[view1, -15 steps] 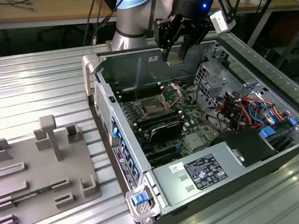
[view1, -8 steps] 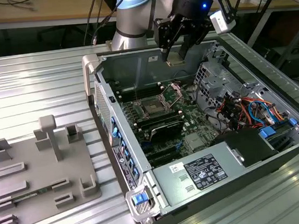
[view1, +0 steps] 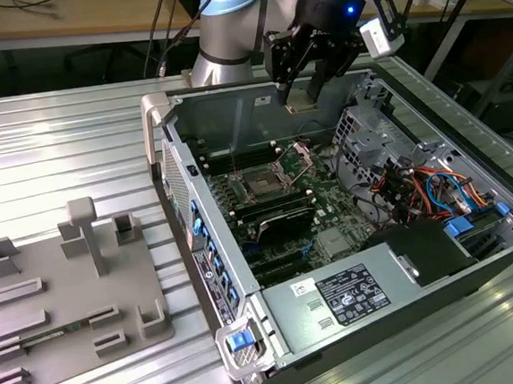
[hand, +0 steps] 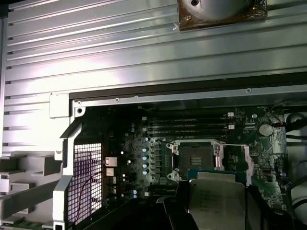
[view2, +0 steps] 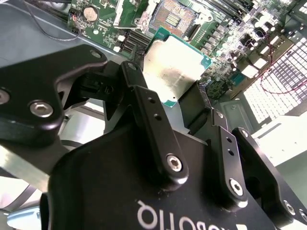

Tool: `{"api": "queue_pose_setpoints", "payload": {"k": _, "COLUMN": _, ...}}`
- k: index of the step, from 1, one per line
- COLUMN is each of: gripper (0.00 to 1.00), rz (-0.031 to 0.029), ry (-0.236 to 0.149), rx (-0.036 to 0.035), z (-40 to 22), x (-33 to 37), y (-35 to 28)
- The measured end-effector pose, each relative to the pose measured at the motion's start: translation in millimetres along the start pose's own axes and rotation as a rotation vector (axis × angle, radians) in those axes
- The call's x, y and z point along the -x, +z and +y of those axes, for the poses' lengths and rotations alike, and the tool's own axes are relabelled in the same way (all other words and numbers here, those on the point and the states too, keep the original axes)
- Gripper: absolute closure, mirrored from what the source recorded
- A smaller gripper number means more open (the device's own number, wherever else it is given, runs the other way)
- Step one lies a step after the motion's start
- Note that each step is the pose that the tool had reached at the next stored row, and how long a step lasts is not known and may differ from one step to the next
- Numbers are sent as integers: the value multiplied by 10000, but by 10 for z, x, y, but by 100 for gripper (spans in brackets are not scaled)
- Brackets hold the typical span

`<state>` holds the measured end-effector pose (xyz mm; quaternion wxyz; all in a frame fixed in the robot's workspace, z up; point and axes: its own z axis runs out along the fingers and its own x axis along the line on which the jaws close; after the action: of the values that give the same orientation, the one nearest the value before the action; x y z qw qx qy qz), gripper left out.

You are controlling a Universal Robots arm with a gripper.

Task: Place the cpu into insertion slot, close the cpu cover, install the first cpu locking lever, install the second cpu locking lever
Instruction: 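Place the cpu into insertion slot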

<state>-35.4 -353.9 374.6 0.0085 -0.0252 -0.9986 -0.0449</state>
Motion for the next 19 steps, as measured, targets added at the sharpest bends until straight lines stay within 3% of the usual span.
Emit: {"api": "queue_pose_setpoints", "payload": {"k": 19, "gripper": 45, "rz": -18, "ry": 195, "rx": 4, "z": 0, "x": 0, "y": 3}}
